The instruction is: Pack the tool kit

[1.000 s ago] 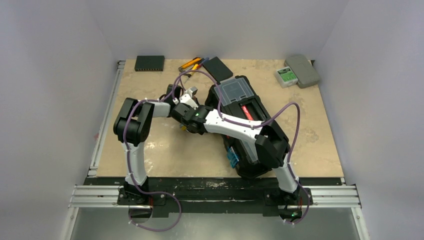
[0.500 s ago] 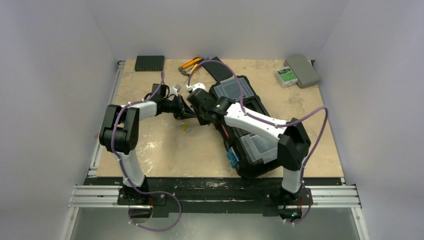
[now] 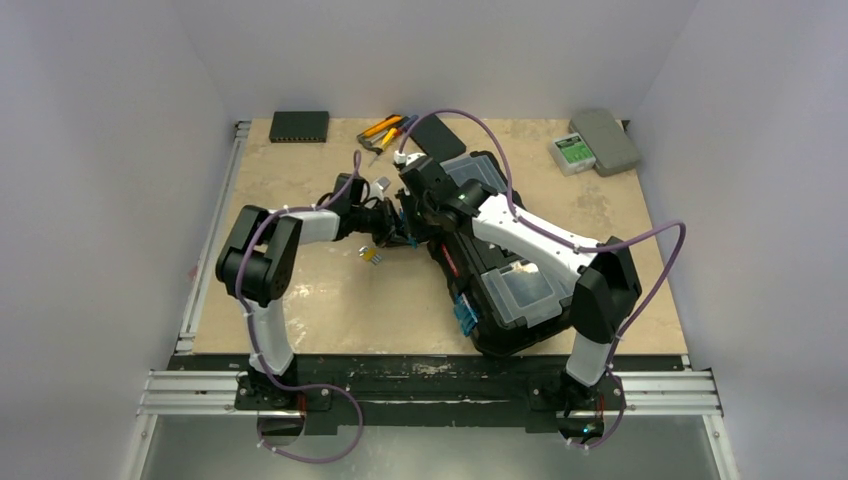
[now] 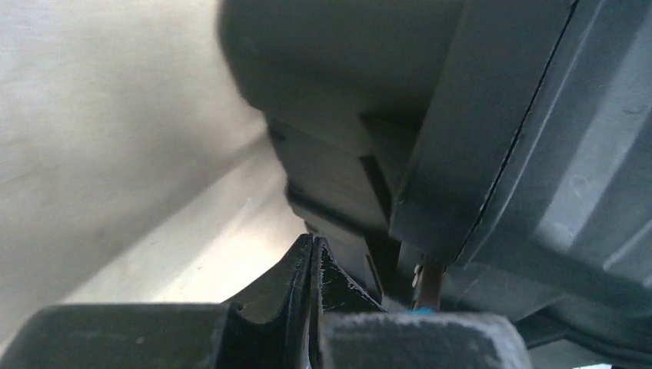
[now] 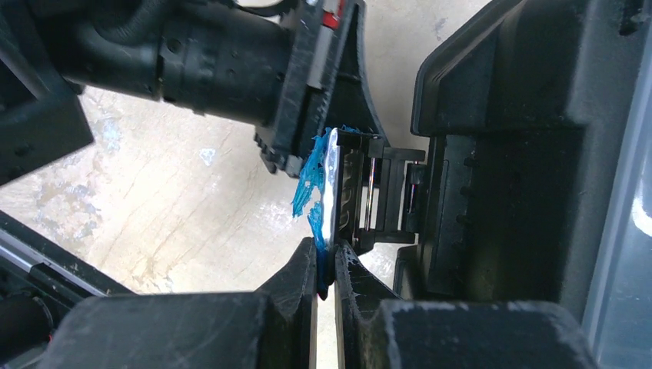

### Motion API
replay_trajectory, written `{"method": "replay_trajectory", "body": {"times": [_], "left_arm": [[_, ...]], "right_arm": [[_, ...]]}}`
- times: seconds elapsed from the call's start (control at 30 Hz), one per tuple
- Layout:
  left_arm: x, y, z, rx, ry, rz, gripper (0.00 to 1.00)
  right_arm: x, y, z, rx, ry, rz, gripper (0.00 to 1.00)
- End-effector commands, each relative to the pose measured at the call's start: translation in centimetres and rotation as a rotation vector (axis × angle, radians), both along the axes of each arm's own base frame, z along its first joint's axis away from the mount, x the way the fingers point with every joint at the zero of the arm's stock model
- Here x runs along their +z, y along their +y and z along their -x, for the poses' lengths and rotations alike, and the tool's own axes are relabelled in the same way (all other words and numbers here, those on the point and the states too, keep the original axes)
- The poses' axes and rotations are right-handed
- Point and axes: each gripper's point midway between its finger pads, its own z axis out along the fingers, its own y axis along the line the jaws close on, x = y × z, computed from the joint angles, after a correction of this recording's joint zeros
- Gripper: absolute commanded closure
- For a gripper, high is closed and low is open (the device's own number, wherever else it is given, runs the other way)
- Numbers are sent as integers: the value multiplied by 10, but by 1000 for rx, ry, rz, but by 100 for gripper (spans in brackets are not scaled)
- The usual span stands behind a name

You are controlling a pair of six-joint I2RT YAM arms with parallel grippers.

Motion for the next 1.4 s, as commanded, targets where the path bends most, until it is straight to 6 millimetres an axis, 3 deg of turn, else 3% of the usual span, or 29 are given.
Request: {"method": "replay_trajectory", "body": {"times": [0.0,0.17,0.27,0.33,0.43,0.67,0.83,1.0,1.17,1.37], "left_arm": [[22,-26,-18,-2,-106,64,100],[29,-31,-18,-11,-131,85,100],[32,-29,-16,-11,-144,74,100],[34,-28,-15,-8,-150,61,100],[35,-26,-13,-8,-149,43,100],[37,-23,-10,-6,-151,19,100],[41,-22,-8,-8,-155,8,100],[42,-21,-6,-10,-157,-3,100],[38,-18,-3,-12,-146,-21,100],[22,16,5,105,-97,-234,100]], "right_arm": [[28,-8,-22,-63,-90,-32,100],[29,-23,-26,-113,-107,35,100],[32,-34,-30,-147,-130,89,84],[35,-42,-34,-166,-149,127,67],[37,-60,-39,-218,-178,213,62],[42,-61,-41,-219,-216,291,65],[46,-52,-37,-187,-257,400,78],[31,-49,-33,-166,-244,483,90],[13,-52,-29,-156,-215,511,93],[-3,-54,-22,-139,-175,529,94]]}}
